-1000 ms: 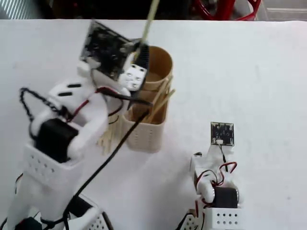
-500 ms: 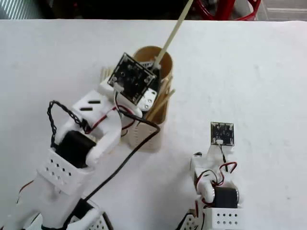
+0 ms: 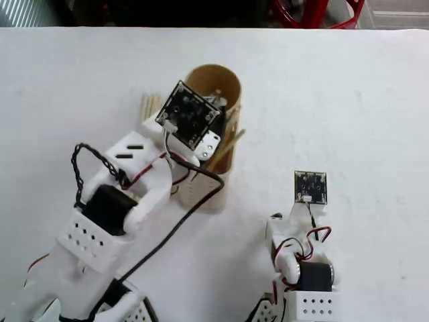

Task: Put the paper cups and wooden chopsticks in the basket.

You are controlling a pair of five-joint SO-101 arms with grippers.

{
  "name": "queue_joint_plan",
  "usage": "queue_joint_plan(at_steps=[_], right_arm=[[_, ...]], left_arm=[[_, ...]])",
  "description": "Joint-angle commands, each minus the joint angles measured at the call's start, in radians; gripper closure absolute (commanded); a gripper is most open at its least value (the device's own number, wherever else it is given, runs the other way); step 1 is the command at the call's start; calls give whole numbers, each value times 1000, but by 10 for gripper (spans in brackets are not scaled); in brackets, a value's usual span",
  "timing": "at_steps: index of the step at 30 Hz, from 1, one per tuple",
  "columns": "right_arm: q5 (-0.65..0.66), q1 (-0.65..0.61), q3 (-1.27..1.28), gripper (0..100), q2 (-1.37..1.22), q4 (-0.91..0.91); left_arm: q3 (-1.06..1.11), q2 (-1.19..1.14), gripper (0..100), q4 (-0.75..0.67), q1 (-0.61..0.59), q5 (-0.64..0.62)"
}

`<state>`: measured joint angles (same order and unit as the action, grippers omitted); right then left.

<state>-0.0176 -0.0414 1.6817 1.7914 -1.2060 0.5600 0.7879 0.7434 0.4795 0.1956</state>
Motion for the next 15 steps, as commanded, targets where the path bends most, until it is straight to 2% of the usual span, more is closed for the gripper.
queue_joint_plan(at_steps=[1, 5, 8, 13, 15], right_arm=[[8, -10, 9, 839, 8, -7], [8, -10, 9, 839, 8, -7], [8, -10, 9, 839, 8, -7], [8, -10, 9, 839, 8, -7], [8, -10, 9, 839, 8, -7]], left_arm=[[-12, 31, 924, -18, 2, 11], [-41, 35, 924, -12, -56, 9], [-107, 35, 924, 25, -222, -15], [-126, 27, 922, 49, -518, -298], [-83, 24, 921, 46, -581, -322]])
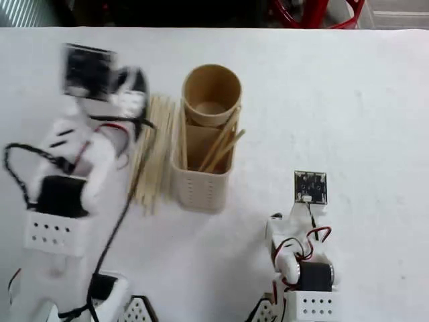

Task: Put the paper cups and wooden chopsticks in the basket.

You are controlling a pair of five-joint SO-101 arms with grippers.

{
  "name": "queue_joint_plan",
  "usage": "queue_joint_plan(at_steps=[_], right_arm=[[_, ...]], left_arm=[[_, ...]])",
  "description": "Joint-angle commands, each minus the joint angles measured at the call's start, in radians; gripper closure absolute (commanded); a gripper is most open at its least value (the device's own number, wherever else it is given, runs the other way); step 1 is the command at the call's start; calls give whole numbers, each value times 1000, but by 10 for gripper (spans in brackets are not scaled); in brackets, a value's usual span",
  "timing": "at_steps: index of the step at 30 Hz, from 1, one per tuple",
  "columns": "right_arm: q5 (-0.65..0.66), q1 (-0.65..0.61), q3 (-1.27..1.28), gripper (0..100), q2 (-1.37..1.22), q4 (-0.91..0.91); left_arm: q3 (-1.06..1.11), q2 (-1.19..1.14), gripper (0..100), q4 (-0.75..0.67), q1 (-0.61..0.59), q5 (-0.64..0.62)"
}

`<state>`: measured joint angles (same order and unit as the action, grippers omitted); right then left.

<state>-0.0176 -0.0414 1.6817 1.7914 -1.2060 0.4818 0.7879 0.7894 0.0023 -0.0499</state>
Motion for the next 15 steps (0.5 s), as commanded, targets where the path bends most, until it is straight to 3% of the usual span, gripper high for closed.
queue_joint_plan(at_steps=[1, 11, 15], right_arm=[[8, -10, 9, 839, 8, -7], [8, -10, 9, 839, 8, -7], [8, -10, 9, 839, 8, -7]], left_arm=[[32, 24, 921, -12, -122, -77], [486, 24, 921, -361, -153, -77], [526, 24, 921, -370, -153, -9]])
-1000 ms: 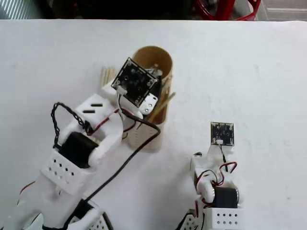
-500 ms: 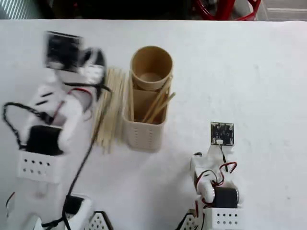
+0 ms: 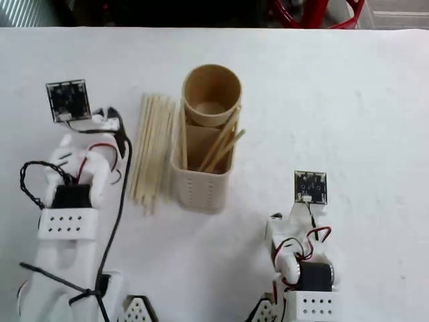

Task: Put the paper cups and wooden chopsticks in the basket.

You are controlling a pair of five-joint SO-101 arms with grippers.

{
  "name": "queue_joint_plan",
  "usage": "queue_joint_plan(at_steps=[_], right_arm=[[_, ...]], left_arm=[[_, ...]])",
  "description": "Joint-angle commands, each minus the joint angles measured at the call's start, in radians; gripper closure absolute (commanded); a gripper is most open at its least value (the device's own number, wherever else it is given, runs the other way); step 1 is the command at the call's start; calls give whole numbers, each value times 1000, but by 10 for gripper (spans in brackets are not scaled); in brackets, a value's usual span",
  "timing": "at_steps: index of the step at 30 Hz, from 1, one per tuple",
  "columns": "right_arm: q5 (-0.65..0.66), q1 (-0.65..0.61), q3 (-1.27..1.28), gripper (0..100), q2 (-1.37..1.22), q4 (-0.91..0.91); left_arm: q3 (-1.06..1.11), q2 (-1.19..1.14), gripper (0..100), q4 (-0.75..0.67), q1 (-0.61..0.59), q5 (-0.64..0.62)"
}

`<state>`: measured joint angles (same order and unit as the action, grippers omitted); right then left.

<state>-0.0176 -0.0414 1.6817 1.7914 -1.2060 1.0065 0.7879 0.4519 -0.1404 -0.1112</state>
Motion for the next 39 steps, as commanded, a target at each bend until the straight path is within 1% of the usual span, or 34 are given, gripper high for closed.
queue_joint_plan(at_steps=[1, 5, 8, 12, 16, 20, 25, 29, 34, 39], right_arm=[[8, -10, 9, 839, 8, -7], [8, -10, 9, 839, 8, -7], [8, -10, 9, 839, 8, -7], [8, -10, 9, 839, 8, -7], [8, -5, 9, 839, 8, -7], [8, -4, 9, 839, 8, -7], [8, -4, 9, 839, 8, -7], [8, -4, 9, 839, 8, -7], [8, -4, 9, 839, 8, -7], [8, -4, 9, 839, 8, -7]], left_arm=[[2, 24, 922, -25, -10, 80], [0, 22, 923, 14, -5, 97], [-28, -28, 921, 60, -10, 103], [-135, -217, 923, 132, -28, 172], [-265, -433, 920, 222, -27, 178], [-371, -582, 919, 296, -15, 242], [-425, -680, 914, 307, 21, 247], [-427, -722, 840, 307, 54, 249], [-450, -788, 867, 276, 54, 249], [-525, -891, 872, 284, 48, 250]])
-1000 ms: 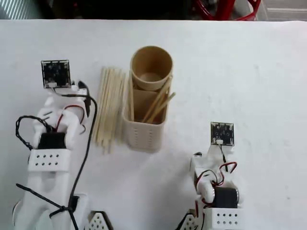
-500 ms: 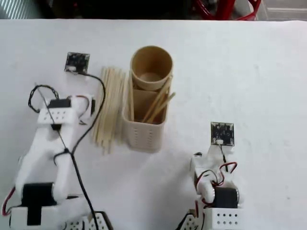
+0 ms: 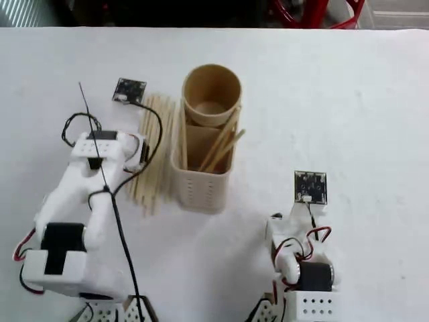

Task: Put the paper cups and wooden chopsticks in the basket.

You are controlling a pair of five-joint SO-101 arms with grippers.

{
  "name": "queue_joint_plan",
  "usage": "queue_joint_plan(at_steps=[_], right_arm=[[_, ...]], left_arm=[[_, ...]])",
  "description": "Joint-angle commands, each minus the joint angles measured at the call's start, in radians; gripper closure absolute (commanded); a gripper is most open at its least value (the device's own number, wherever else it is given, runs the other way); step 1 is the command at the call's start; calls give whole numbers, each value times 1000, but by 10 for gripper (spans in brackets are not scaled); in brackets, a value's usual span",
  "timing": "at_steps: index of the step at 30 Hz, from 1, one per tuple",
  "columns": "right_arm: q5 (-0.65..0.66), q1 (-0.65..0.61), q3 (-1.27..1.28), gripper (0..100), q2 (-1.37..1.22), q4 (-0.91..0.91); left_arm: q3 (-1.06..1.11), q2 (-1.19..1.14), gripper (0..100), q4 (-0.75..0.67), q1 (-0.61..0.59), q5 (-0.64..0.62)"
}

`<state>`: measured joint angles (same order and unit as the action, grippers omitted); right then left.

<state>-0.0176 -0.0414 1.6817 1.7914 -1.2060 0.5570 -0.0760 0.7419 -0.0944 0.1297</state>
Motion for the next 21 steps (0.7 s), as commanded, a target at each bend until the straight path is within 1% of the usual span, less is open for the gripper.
queue_joint_plan(at_steps=[1, 10, 12, 14, 16, 21], right_arm=[[8, -4, 9, 839, 8, -7], [8, -4, 9, 839, 8, -7], [8, -4, 9, 839, 8, -7], [8, -4, 9, 839, 8, -7], [8, -4, 9, 839, 8, -7], [8, -4, 9, 839, 8, -7]], left_arm=[[-87, -45, 872, -5, -4, 9], [-143, -113, 877, -5, -25, 9], [-143, -113, 911, -5, -25, 21], [-143, -114, 949, -5, -19, 66], [-141, -114, 967, -5, -16, 86], [-143, -114, 929, 12, -16, 86]])
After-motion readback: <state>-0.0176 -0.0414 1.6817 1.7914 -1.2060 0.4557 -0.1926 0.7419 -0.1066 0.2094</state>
